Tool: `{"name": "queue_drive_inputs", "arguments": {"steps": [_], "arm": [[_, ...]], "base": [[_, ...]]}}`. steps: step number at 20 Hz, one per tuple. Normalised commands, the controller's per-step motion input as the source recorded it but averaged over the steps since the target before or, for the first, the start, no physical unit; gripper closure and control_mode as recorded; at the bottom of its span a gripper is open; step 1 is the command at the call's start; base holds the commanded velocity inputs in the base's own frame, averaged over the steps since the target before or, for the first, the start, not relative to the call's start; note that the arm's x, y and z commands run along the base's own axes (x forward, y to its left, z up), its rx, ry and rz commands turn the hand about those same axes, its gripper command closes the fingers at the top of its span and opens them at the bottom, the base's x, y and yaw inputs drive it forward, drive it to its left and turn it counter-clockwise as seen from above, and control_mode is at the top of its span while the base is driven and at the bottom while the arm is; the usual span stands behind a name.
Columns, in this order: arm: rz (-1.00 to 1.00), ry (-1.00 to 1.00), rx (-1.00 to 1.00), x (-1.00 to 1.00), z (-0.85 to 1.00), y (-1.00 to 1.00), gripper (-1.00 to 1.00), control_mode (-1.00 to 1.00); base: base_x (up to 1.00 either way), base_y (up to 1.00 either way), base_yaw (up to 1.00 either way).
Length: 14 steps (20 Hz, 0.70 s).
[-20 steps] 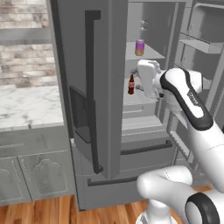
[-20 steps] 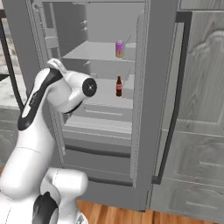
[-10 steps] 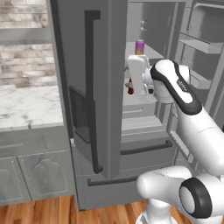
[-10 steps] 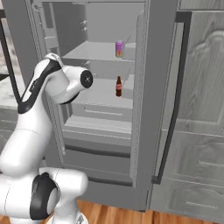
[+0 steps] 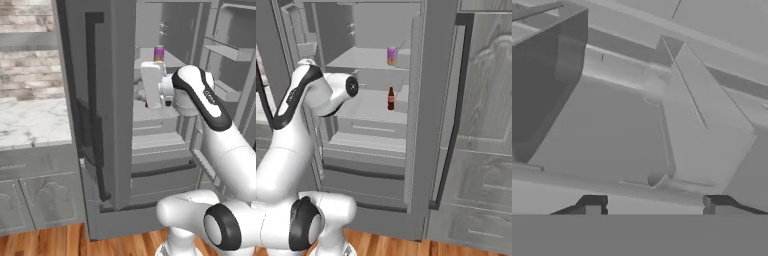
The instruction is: Open the fridge, grab two sodas, and place both sodas inside the bowl with ice on the dining counter.
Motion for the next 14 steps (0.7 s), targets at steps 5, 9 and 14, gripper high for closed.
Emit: {"name": "queue_drive_inputs", "arguments": {"steps": [5,9,14], "arm": [[0.12,0.00,0.00,-0.28,-0.22,0.83,-1.00,-1.00],[0.10,0.00,0.00,-0.26,-0.22,0.88,-1.00,-1.00],[0.01,0.01,0.00,0.01,-0.03,1.00,-1.00,-1.00]], "base": [[0.00,0.00,0.00],[0.00,0.00,0.00],[0.00,0.00,0.00]]}}
